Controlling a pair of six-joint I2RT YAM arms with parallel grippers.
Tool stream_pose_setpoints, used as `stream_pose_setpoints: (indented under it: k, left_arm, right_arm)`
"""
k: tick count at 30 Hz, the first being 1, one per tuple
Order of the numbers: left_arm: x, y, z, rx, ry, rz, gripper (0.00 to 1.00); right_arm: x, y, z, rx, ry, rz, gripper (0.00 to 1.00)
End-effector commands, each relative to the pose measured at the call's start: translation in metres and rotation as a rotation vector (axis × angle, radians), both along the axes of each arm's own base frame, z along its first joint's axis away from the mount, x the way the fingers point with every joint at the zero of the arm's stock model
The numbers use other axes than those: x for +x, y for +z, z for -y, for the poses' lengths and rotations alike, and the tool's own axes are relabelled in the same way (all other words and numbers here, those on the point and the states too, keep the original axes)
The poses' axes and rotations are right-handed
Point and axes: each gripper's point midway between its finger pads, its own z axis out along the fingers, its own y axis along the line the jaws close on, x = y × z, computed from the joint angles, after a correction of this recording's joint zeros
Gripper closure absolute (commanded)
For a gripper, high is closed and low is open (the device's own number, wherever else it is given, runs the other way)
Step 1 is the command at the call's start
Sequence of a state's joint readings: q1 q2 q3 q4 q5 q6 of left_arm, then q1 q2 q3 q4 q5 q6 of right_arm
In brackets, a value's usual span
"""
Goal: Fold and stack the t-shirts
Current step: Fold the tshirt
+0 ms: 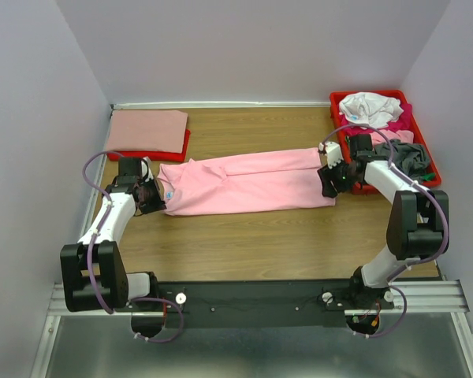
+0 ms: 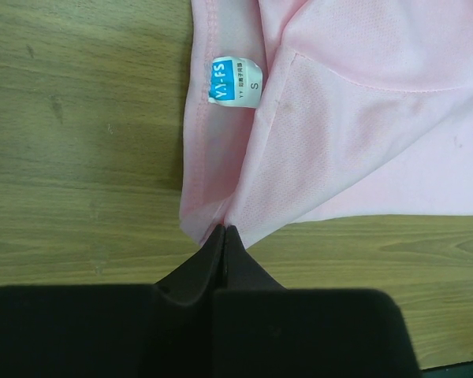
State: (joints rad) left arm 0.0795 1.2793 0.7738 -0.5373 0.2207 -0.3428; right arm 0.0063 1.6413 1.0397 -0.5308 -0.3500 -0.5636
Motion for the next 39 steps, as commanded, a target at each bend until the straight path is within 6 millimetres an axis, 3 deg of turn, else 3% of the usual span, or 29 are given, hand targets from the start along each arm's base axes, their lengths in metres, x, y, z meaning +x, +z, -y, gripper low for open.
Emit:
stream_pose_setpoints:
  k: [1, 9, 14, 23, 31, 39]
  left_arm:
    - [0.006, 0.010, 0.001, -0.007, -0.013, 0.044, 1.00]
    - [0.005, 0.015, 0.003, -0.017, -0.018, 0.066, 1.00]
    - [0.003, 0.014, 0.005, -0.024, -0.021, 0.066, 1.00]
    - [0.001, 0.015, 0.009, -0.046, -0.028, 0.070, 1.00]
    - [-0.008, 0.016, 0.011, -0.056, -0.020, 0.057, 1.00]
    - [-0.023, 0.018, 0.006, -0.037, 0.014, 0.038, 1.00]
  right_arm:
    - [-0.010, -0.002, 0.006, -0.021, -0.039, -0.037, 0.36]
    - [-0.015, -0.009, 0.019, -0.036, -0.095, -0.076, 0.37]
    - [-0.020, -0.014, 0.017, -0.015, -0.093, -0.102, 0.39]
    - [-0.027, -0.021, 0.008, 0.036, -0.065, -0.158, 0.59]
    - [-0.019, -0.009, 0.011, 0.031, -0.065, -0.123, 0.99]
    - [-0.012, -0.008, 0.022, -0.008, -0.085, -0.097, 1.00]
